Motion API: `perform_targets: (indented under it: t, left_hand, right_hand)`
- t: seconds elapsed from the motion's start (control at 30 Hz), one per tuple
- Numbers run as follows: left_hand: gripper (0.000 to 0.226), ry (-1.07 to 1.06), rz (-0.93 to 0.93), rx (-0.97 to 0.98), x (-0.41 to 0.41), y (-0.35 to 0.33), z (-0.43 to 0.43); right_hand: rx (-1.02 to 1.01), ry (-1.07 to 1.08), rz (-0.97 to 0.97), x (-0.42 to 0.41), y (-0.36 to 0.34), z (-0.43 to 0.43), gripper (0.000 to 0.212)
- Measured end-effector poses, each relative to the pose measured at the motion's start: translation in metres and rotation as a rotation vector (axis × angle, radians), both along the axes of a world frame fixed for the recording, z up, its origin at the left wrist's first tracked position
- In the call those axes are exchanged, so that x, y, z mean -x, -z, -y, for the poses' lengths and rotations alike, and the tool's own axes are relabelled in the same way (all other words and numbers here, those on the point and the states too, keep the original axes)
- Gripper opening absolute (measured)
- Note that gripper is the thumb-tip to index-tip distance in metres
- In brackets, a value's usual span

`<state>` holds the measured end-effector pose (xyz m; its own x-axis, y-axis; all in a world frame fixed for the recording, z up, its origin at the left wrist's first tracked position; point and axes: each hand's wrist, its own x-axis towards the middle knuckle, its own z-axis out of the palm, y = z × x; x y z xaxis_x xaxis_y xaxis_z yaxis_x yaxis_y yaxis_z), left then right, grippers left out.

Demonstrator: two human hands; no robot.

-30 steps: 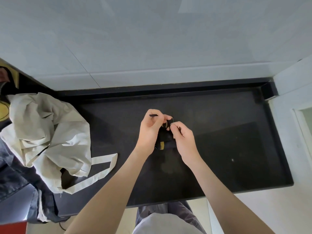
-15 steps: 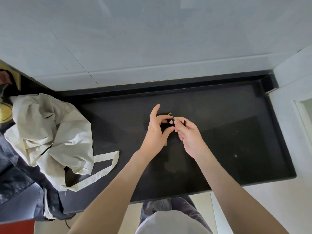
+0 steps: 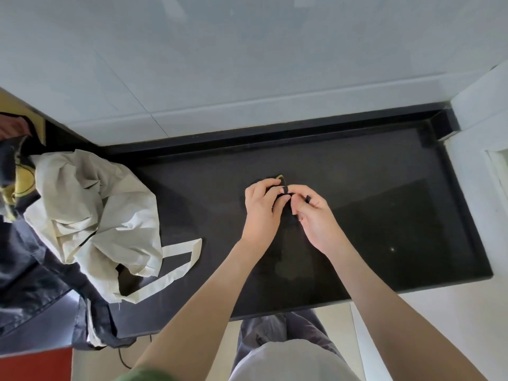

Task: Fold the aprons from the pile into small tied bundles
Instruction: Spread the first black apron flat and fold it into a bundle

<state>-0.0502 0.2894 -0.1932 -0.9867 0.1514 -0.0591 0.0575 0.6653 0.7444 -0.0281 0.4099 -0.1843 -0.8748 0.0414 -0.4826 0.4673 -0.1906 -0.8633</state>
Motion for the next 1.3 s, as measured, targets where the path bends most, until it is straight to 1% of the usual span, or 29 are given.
perform_targets:
  t: [0.1,0.2,0.27,0.37,0.43,0.5,0.53,0.6,0.67,0.73,0.8,0.83,0.87,0.9,0.93,1.0,1.03,1.07,1.1,1.2,1.3]
  left_hand:
    - [0.020,-0.035,0.201,-0.097,0.012,-0.006,0.003]
    - [0.015,0.013,0.315,-0.237,0.020,-0.011,0.010]
    - [0.013,0.049,0.353,-0.297,0.021,-0.013,0.016]
    - [0.011,0.092,0.378,-0.310,0.024,-0.015,0.018]
    - [0.011,0.108,0.388,-0.315,0.024,-0.015,0.020]
    - [0.013,0.158,0.366,-0.260,0.023,-0.013,0.021]
    - [0.014,0.185,0.342,-0.224,0.022,-0.012,0.021]
    - [0.014,0.209,0.313,-0.162,0.023,-0.009,0.020]
    - [0.015,0.208,0.294,-0.118,0.024,-0.007,0.017]
    - [0.016,0.204,0.260,-0.087,0.022,-0.005,0.015]
    - [0.018,0.219,0.192,-0.043,0.021,-0.003,0.013]
    - [0.019,0.238,0.156,-0.011,0.019,-0.001,0.013]
    - [0.022,0.256,0.126,0.015,0.018,0.000,0.013]
    - [0.023,0.267,0.101,0.024,0.017,0.002,0.013]
    - [0.024,0.269,0.069,0.013,0.015,0.004,0.014]
    - [0.023,0.256,-0.014,-0.011,0.010,0.007,0.015]
    - [0.023,0.251,-0.056,-0.006,0.008,0.009,0.016]
    - [0.025,0.244,-0.096,0.008,0.007,0.011,0.017]
    - [0.028,0.241,-0.135,0.021,0.006,0.013,0.017]
    - [0.034,0.237,-0.222,0.032,0.005,0.016,0.015]
    - [0.022,0.266,-0.233,0.095,0.003,0.017,0.011]
  right_hand:
    - [-0.020,0.051,-0.001,0.001,-0.003,0.005,0.025]
    - [0.020,0.162,-0.003,-0.002,-0.008,0.012,0.023]
    - [-0.024,0.160,-0.023,-0.005,-0.008,0.019,0.025]
    - [-0.126,0.155,-0.038,-0.009,-0.011,0.026,0.029]
    - [-0.088,0.225,-0.061,-0.010,-0.011,0.023,0.030]
    - [-0.104,0.207,-0.045,-0.008,-0.013,0.017,0.016]
    - [-0.177,0.146,-0.011,-0.005,-0.015,0.014,0.008]
    - [-0.409,-0.047,0.041,0.003,-0.016,0.008,0.011]
    - [-0.651,-0.212,0.030,0.012,-0.018,0.002,0.015]
    - [-0.833,-0.298,-0.015,0.017,-0.022,-0.001,0.015]
    - [-0.921,-0.326,-0.046,0.019,-0.024,-0.002,0.014]
    - [-0.908,-0.300,-0.043,0.019,-0.025,-0.001,0.013]
    - [-0.848,-0.245,-0.024,0.018,-0.024,0.000,0.012]
    - [-0.730,-0.164,0.010,0.014,-0.023,0.002,0.011]
    - [-0.549,-0.071,0.051,0.009,-0.023,0.003,0.010]
    - [-0.120,0.071,0.114,0.001,-0.023,0.004,0.010]
    - [0.038,0.109,0.131,-0.002,-0.022,0.004,0.011]
    - [0.119,0.116,0.135,-0.004,-0.021,0.004,0.013]
    - [0.141,0.101,0.128,-0.005,-0.019,0.004,0.014]
    - [0.079,0.019,0.072,-0.010,-0.014,0.002,0.016]
    - [0.105,-0.041,0.028,-0.013,-0.013,-0.003,0.022]
